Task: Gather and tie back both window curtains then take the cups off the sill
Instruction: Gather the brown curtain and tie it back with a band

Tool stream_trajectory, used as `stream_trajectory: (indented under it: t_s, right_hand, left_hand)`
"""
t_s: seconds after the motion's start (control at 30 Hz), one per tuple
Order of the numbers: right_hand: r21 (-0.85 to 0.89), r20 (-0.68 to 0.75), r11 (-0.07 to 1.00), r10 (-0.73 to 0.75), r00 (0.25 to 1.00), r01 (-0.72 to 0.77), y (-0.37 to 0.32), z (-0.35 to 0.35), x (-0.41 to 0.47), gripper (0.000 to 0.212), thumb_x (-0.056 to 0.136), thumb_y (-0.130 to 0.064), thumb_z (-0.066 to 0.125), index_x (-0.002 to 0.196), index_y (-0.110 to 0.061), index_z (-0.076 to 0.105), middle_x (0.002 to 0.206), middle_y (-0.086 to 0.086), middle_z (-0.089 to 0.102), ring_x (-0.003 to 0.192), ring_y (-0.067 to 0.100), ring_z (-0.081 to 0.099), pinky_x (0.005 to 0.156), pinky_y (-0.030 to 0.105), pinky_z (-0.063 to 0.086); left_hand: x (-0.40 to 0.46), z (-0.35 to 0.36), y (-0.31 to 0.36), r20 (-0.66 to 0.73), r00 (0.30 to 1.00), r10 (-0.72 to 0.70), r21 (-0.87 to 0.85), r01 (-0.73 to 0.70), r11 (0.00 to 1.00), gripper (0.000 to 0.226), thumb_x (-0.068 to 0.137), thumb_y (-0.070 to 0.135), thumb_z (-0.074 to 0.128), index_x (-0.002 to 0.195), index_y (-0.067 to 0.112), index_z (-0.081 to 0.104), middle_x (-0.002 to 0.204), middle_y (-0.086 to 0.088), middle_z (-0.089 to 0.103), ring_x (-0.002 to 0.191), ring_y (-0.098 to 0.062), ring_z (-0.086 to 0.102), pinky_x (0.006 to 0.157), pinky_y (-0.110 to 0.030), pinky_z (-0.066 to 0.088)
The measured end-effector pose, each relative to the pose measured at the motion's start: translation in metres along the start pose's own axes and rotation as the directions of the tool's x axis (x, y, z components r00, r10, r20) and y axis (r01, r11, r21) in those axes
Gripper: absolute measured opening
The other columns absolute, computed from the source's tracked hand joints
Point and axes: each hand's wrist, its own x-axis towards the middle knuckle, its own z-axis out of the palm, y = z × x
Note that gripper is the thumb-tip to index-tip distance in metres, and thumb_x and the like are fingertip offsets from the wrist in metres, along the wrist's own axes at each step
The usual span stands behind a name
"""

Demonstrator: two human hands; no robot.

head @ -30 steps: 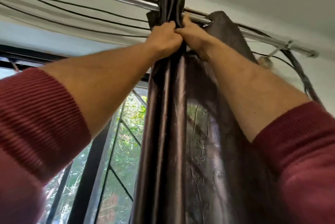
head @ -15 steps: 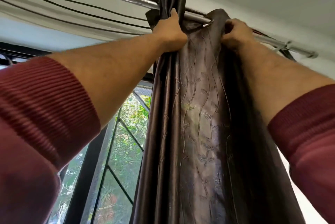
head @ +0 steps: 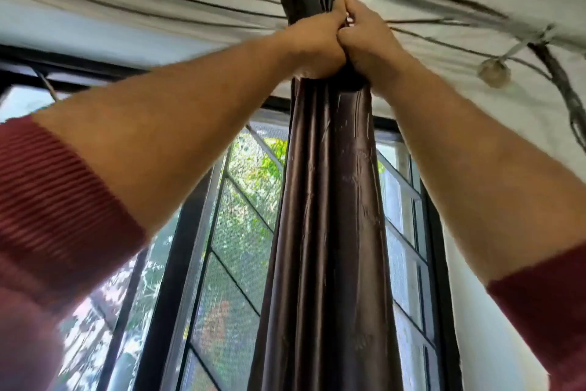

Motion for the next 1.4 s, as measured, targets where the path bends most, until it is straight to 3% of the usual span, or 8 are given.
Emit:
stream_trajectory:
  t_s: [0.1,0.23,0.3,0.63,0.8,1.0,1.2,1.4]
  right_hand:
    - [-0.077,-0.066,0.996,0.037,0.997,-0.042,0.002,0.014,-0.068,0.025,0.064,-0.026,0.051,0.089,-0.028,0.052,0.079,-0.012,0.053,0.085,0.016,0.051,0.073,0.037,0.038]
    - [-0.147,-0.099,0.970,0.180,0.979,-0.193,-0.003,0.051,-0.175,0.097,0.077,-0.013,0.059,0.169,-0.025,0.031,0.147,0.006,0.067,0.132,0.024,0.064,0.107,0.029,0.051]
    - [-0.145,-0.107,0.954,0.250,0.962,-0.263,-0.007,0.070,-0.229,0.110,0.079,-0.011,0.062,0.174,-0.030,0.010,0.130,0.008,0.076,0.113,0.027,0.074,0.093,0.037,0.061]
    - [-0.113,-0.021,0.779,0.619,0.785,-0.617,0.005,0.115,-0.459,0.095,0.081,-0.010,0.069,0.164,-0.042,0.035,0.115,-0.003,0.081,0.100,0.021,0.077,0.079,0.036,0.060]
    - [-0.082,0.068,0.524,0.852,0.520,-0.848,0.015,0.127,-0.555,0.014,0.073,-0.015,0.071,0.085,-0.015,0.065,0.075,0.001,0.072,0.072,0.022,0.068,0.062,0.038,0.054]
    - [-0.115,0.026,0.628,0.776,0.630,-0.769,-0.006,0.143,-0.591,0.047,0.089,-0.001,0.064,0.119,-0.037,0.060,0.111,-0.009,0.060,0.097,0.013,0.065,0.082,0.032,0.054]
    - [-0.085,-0.210,0.427,0.875,0.436,-0.900,-0.017,0.117,-0.619,0.065,0.085,-0.007,0.075,0.118,-0.049,0.040,0.093,-0.011,0.069,0.095,0.039,0.072,0.073,0.046,0.052]
    - [0.066,0.368,0.471,0.808,0.460,-0.880,-0.040,0.140,-0.629,0.040,0.099,-0.031,0.066,0.134,-0.047,0.055,0.115,-0.021,0.078,0.110,-0.007,0.072,0.093,0.013,0.058]
  left_hand:
    - [-0.056,0.017,0.000,0.059,0.998,-0.017,0.073,0.012,0.997,0.097,0.093,0.012,0.055,0.172,0.026,0.000,0.158,-0.014,0.054,0.136,-0.034,0.058,0.108,-0.037,0.053]
    - [-0.150,0.049,-0.018,0.209,0.978,-0.002,0.054,-0.010,0.999,0.101,0.093,0.016,0.060,0.172,0.028,-0.002,0.166,-0.011,0.046,0.147,-0.032,0.050,0.111,-0.030,0.044]
    - [-0.199,0.072,-0.027,0.259,0.965,-0.028,-0.001,0.030,1.000,0.100,0.095,0.016,0.062,0.172,0.029,-0.001,0.168,-0.014,0.044,0.149,-0.032,0.047,0.107,-0.024,0.040]
    - [-0.418,0.190,-0.044,0.291,0.926,-0.240,-0.123,0.285,0.951,0.079,0.088,0.015,0.064,0.162,0.033,0.044,0.125,-0.017,0.073,0.107,-0.039,0.071,0.087,-0.042,0.059]
    - [-0.499,0.228,-0.037,0.363,0.875,-0.320,-0.191,0.406,0.894,0.066,0.094,0.018,0.065,0.157,0.033,0.051,0.152,-0.013,0.053,0.123,-0.039,0.065,0.094,-0.044,0.060]
    - [-0.541,0.234,-0.042,0.404,0.894,-0.195,-0.221,0.302,0.927,0.069,0.093,0.025,0.046,0.161,0.036,0.034,0.154,-0.019,0.051,0.109,-0.038,0.070,0.083,-0.035,0.059]
    - [-0.563,0.194,-0.040,0.148,0.893,-0.425,-0.287,0.450,0.846,0.074,0.082,0.012,0.058,0.145,0.051,0.057,0.148,-0.008,0.059,0.118,-0.011,0.061,0.101,0.007,0.033]
    - [-0.568,0.180,0.004,0.295,0.887,-0.354,-0.303,0.438,0.846,0.069,0.079,0.028,0.052,0.145,0.051,0.059,0.123,0.002,0.077,0.096,-0.010,0.071,0.092,-0.001,0.041]
